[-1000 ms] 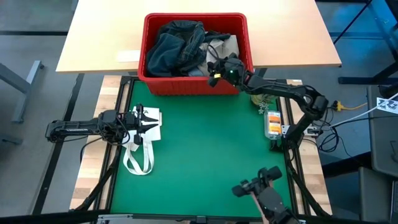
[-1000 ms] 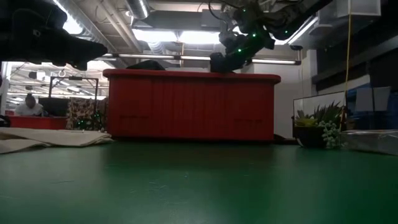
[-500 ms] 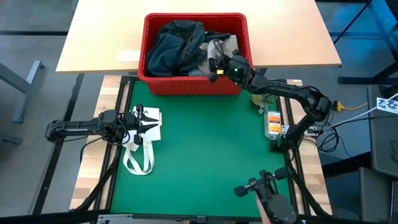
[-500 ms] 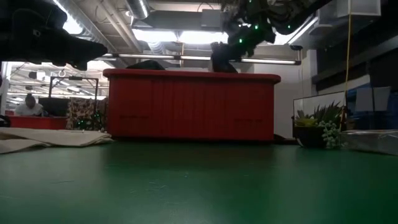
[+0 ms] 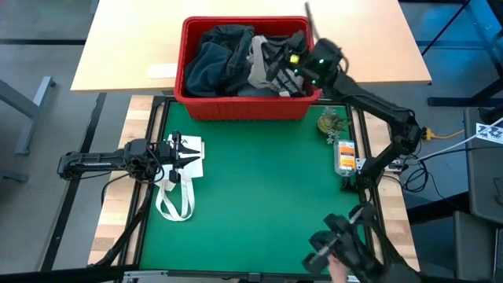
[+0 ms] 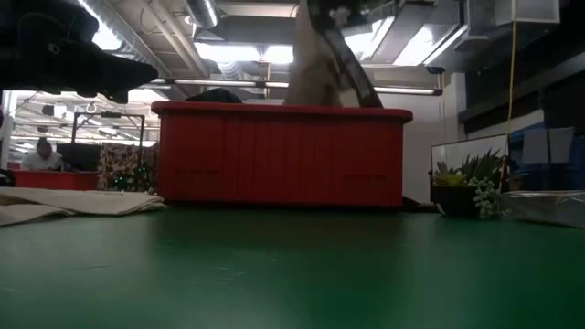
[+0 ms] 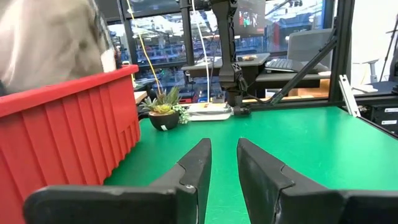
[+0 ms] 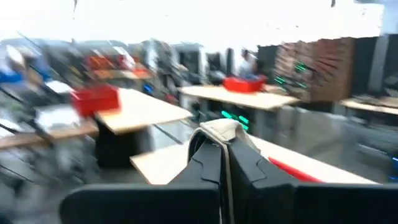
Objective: Fold Laundry from Bin
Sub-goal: Fold the gray shorts
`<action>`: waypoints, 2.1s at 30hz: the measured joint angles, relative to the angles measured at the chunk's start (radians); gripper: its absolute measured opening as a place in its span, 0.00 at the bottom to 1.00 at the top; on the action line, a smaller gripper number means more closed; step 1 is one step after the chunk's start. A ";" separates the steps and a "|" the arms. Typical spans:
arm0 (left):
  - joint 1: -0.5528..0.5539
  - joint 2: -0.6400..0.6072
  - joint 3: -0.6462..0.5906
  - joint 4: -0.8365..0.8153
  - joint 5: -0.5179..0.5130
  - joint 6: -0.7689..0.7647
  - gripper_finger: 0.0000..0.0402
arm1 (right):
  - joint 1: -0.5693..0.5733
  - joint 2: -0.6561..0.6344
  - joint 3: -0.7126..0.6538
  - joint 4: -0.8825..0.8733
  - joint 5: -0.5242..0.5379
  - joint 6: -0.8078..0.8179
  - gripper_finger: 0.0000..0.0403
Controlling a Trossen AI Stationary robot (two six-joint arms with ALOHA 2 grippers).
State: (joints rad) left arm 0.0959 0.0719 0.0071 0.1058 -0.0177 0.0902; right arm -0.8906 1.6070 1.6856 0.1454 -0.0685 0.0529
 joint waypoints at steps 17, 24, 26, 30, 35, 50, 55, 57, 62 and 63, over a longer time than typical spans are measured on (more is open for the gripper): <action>0.000 0.000 0.000 0.231 0.000 -0.007 0.18 | 0.001 -0.002 0.356 0.005 -0.212 0.215 0.01; 0.000 0.000 0.000 0.298 0.000 -0.007 0.18 | 0.001 -0.002 0.415 0.011 -0.291 0.343 0.02; 0.000 0.000 0.000 0.297 0.000 -0.007 0.18 | 0.001 -0.002 0.433 0.017 -0.349 0.386 0.01; 0.000 0.000 0.000 0.297 0.000 -0.006 0.18 | 0.022 -0.002 0.480 0.022 -0.424 0.467 0.01; 0.000 0.000 0.000 0.298 0.000 0.022 0.18 | 0.099 -0.002 0.535 0.016 -0.467 0.517 0.01; 0.000 0.000 0.000 0.301 -0.005 -0.068 0.22 | 0.400 -0.003 0.626 -0.151 -0.689 0.575 0.02; 0.000 0.000 0.000 0.301 -0.033 -0.134 0.32 | 0.468 -0.002 0.626 -0.310 -0.712 0.542 0.02; 0.000 0.000 0.000 0.301 -0.023 -0.137 0.38 | 0.486 -0.002 0.626 -0.402 -0.711 0.486 0.02; 0.000 0.013 0.000 0.300 -0.011 -0.159 0.47 | 0.501 -0.001 0.625 -0.625 -0.701 0.374 0.02; 0.000 0.021 0.000 0.299 -0.011 -0.176 0.48 | 0.501 -0.001 0.625 -0.657 -0.691 0.356 0.02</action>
State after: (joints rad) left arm 0.0956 0.0927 0.0071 0.4046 -0.0283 -0.0859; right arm -0.3893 1.6062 2.3104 -0.5119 -0.7596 0.4086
